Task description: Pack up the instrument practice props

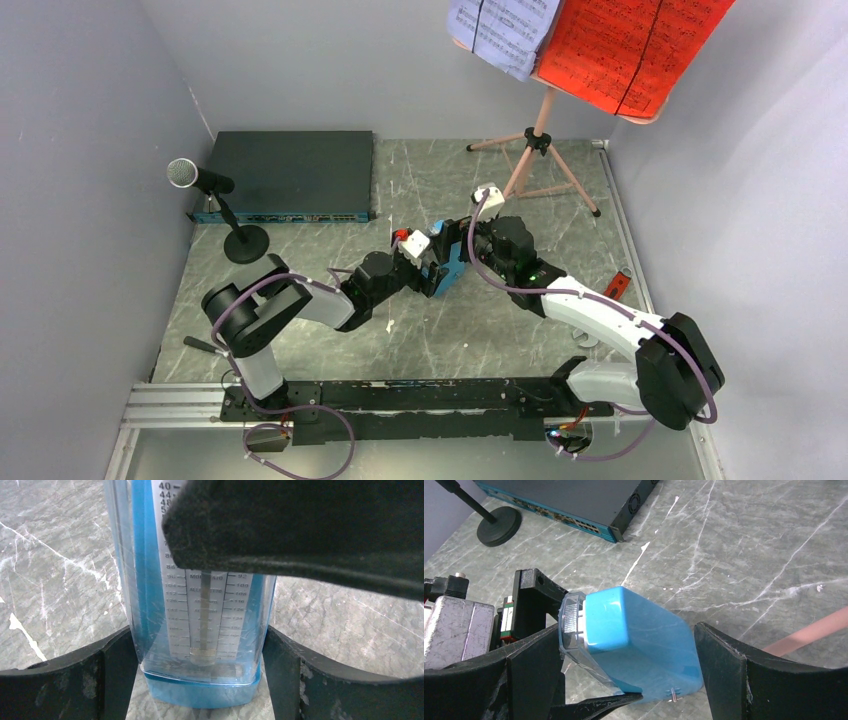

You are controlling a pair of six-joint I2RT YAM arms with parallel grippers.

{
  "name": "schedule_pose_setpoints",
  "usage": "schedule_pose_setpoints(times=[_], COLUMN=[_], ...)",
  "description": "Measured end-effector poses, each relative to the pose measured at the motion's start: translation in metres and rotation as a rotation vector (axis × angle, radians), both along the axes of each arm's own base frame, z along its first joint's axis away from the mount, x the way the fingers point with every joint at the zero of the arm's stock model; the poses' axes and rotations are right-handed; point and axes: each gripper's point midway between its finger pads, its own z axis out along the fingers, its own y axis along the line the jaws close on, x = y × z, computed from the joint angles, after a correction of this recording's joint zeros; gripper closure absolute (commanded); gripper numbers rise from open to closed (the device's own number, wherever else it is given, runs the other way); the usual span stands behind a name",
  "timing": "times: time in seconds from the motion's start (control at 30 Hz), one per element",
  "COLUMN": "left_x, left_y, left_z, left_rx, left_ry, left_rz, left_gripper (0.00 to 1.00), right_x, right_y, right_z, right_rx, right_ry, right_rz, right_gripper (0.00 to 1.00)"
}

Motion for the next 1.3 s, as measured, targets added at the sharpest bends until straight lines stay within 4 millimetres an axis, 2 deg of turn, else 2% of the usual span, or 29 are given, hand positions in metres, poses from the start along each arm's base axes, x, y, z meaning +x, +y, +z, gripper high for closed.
schedule_pose_setpoints(times=[0.13, 0.4, 0.57, 0.63, 0.7, 0.77, 0.93, 1.03, 1.3], left_x=[0.000, -0.002, -0.002, -0.003, -0.004, -0.004, -0.008, -0.011, -0.017], left_y=[0.000, -0.001, -0.001, 0.000, 0.000, 0.000, 0.004, 0.005, 0.003], left_z=[0.000, 0.000, 0.000, 0.000, 0.000, 0.000, 0.001, 0.004, 0.029], left_rx=[0.000, 0.004, 0.014, 0.018, 0.020, 0.018, 0.017, 0.020, -0.021], left_ry=[0.000, 0.001, 0.008, 0.015, 0.018, 0.019, 0.019, 0.027, 0.003], left_rz=[0.000, 0.004, 0.022, 0.030, 0.034, 0.034, 0.029, 0.021, -0.013], left_gripper=[0.25, 0.44, 0.48, 0.43, 0.29, 0.20, 0.09, 0.07, 0.06], right_x=[0.000, 0.000, 0.000, 0.000, 0.000, -0.001, -0.006, -0.008, -0.014], right_y=[0.001, 0.002, 0.002, 0.002, 0.003, 0.002, 0.003, 0.002, -0.003], right_z=[0.000, 0.002, 0.002, 0.002, 0.001, 0.001, 0.003, 0.009, 0.030], right_rx=[0.006, 0.022, 0.025, 0.027, 0.027, 0.028, 0.036, 0.044, 0.074], right_ry=[0.004, 0.002, 0.003, 0.004, 0.006, 0.007, 0.006, -0.005, -0.045], right_rz=[0.001, 0.000, -0.001, -0.001, 0.001, 0.002, 0.020, 0.020, 0.024], right_gripper=[0.00, 0.00, 0.00, 0.00, 0.00, 0.00, 0.00, 0.00, 0.00])
